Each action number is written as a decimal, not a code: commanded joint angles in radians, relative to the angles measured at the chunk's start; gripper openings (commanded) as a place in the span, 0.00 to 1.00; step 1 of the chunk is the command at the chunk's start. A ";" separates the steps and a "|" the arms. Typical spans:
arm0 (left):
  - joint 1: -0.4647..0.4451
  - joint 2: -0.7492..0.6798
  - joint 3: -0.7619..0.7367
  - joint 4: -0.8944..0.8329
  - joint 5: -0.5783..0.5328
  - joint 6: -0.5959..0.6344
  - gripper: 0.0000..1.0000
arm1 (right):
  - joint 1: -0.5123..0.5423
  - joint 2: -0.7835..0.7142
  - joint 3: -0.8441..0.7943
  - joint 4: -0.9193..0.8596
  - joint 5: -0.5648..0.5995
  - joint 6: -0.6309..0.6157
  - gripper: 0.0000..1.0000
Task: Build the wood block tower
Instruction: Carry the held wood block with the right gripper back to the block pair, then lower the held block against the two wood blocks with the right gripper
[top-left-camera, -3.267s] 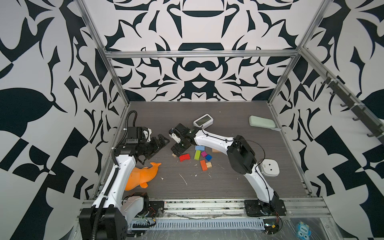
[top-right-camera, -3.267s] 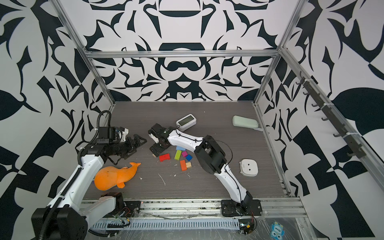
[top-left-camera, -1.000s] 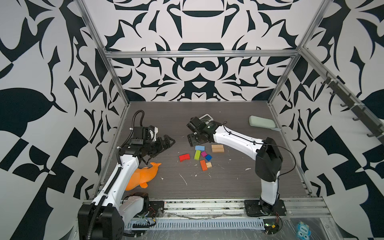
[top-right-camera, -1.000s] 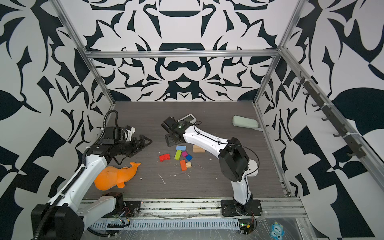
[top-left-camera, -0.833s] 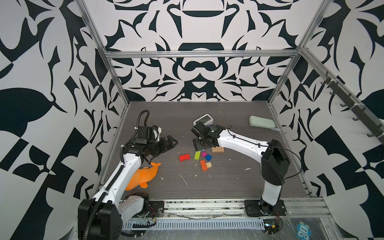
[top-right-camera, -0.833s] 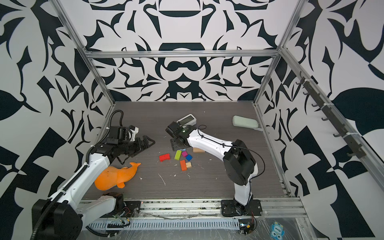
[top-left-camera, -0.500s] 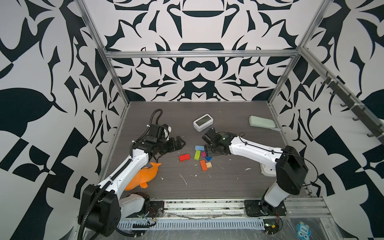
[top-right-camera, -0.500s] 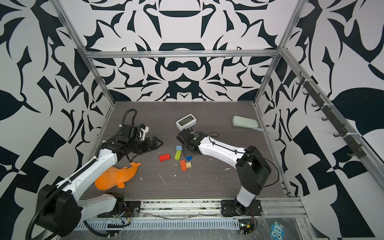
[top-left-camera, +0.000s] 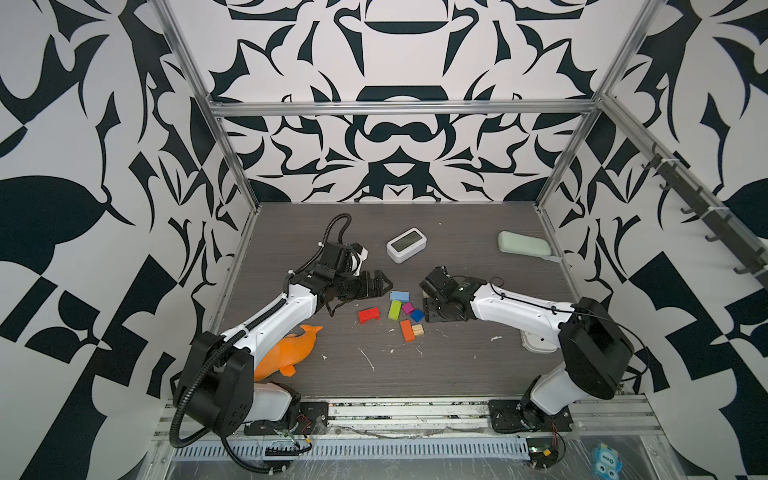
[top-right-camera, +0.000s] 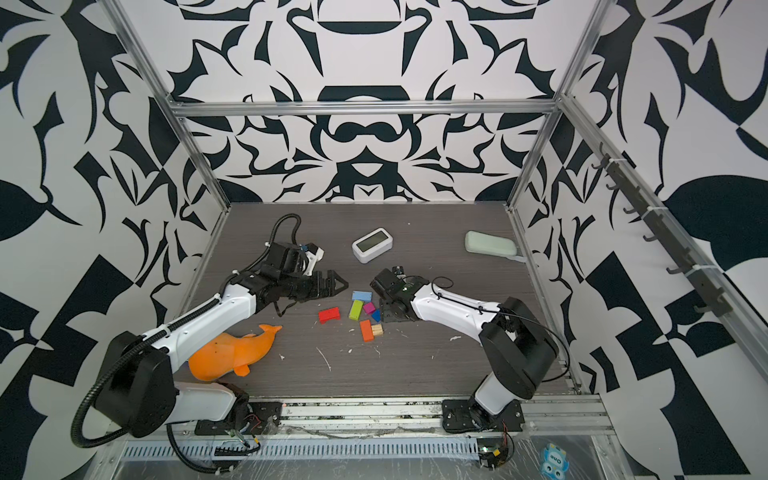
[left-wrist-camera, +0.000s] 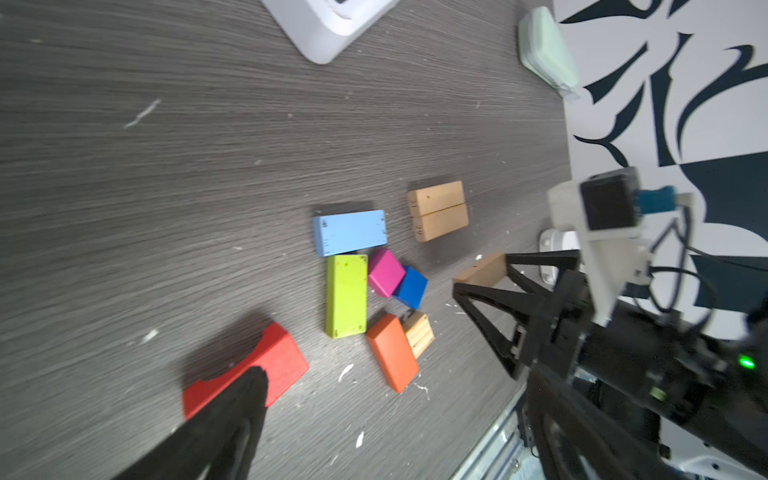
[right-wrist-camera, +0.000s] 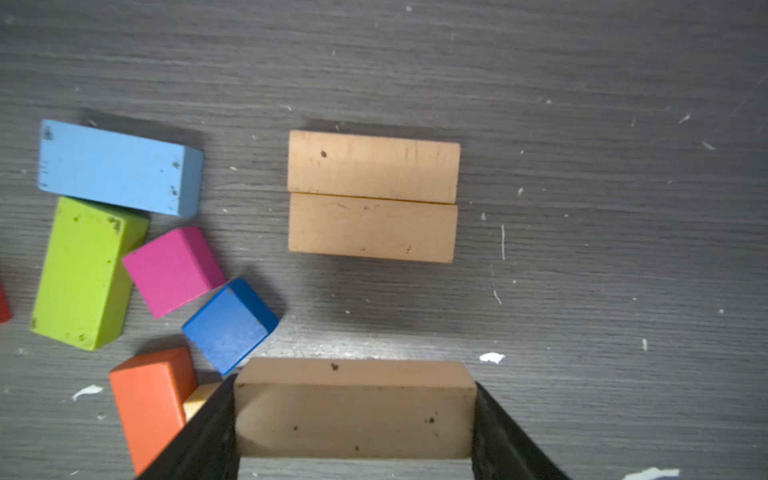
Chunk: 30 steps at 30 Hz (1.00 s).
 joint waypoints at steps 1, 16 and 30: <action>-0.001 0.010 0.027 0.048 0.061 -0.008 1.00 | -0.011 0.009 -0.010 0.047 -0.001 0.007 0.71; -0.001 -0.009 0.016 0.035 0.053 -0.031 1.00 | -0.042 0.078 -0.029 0.104 -0.010 -0.008 0.72; -0.001 -0.026 0.007 0.003 0.041 -0.016 1.00 | -0.054 0.148 0.020 0.097 -0.010 -0.013 0.73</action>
